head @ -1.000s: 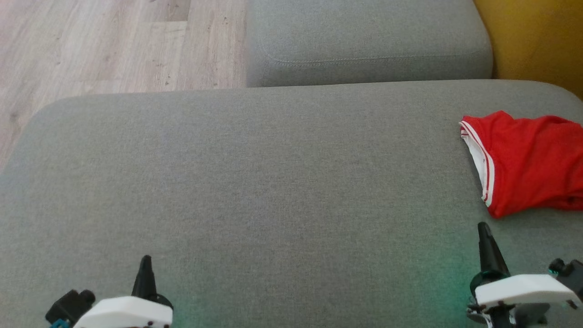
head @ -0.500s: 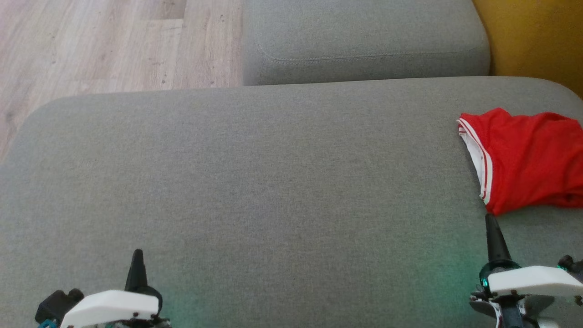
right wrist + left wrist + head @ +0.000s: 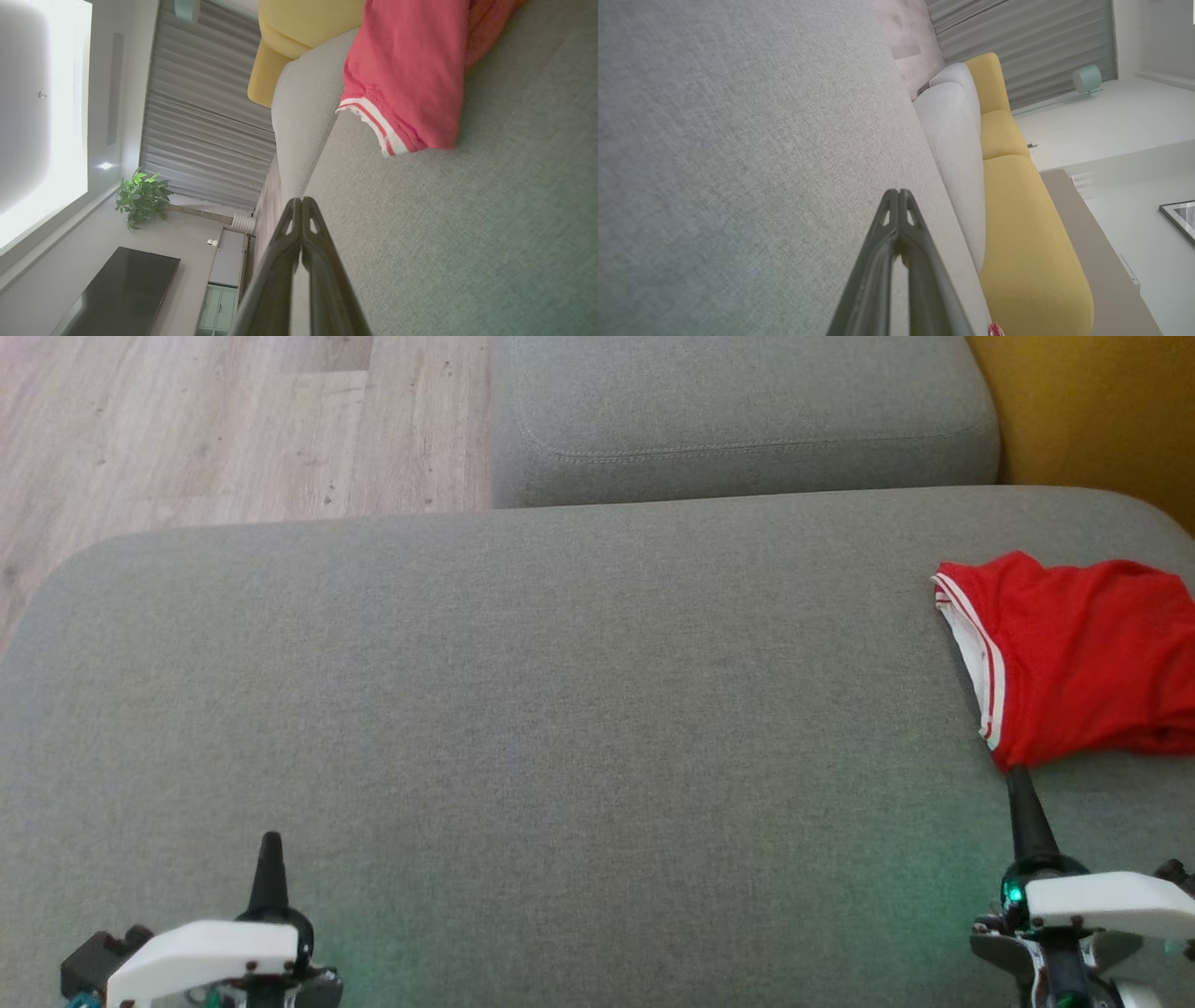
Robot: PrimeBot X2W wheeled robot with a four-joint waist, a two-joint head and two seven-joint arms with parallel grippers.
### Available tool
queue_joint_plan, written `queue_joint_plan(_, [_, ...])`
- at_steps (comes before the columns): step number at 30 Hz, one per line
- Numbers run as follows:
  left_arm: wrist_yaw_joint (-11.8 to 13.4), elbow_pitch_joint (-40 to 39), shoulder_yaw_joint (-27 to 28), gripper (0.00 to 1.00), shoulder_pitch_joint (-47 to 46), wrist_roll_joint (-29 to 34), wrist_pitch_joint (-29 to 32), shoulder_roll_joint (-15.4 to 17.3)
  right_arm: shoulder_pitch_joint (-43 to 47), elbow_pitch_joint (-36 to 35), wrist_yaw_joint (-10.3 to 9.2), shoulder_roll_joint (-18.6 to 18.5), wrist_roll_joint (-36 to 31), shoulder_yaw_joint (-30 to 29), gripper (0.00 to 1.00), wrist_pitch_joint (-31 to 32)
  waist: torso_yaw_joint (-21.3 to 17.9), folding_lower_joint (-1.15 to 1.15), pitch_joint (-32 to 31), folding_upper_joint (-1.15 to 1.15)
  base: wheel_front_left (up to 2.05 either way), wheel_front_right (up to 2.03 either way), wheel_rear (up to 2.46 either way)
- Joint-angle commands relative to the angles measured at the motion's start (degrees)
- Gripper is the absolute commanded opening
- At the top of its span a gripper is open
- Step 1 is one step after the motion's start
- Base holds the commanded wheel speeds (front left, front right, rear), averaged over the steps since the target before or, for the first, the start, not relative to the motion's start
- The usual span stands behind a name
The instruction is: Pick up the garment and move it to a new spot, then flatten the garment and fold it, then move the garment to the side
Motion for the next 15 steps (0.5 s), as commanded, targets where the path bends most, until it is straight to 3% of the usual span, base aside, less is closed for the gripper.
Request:
queue_joint_plan(1, [-1.11,-1.21,2.82,0.0,-3.81,-1.25,0.47,-0.2,-3.51,-1.56,-0.03,-1.25,2.06,0.41,0.0,0.36,-0.06,0.0,0.04,0.0,0.0,0.0,0.0])
queue_joint_plan(15, [-4.03,-0.36,7.17,0.0,-5.26,-6.75,2.58,-2.19,-5.14,-1.0,-0.04,-1.25,11.11,-0.54,0.0,1.52,-0.51,0.0,0.39,0.0,0.0,0.0,0.0])
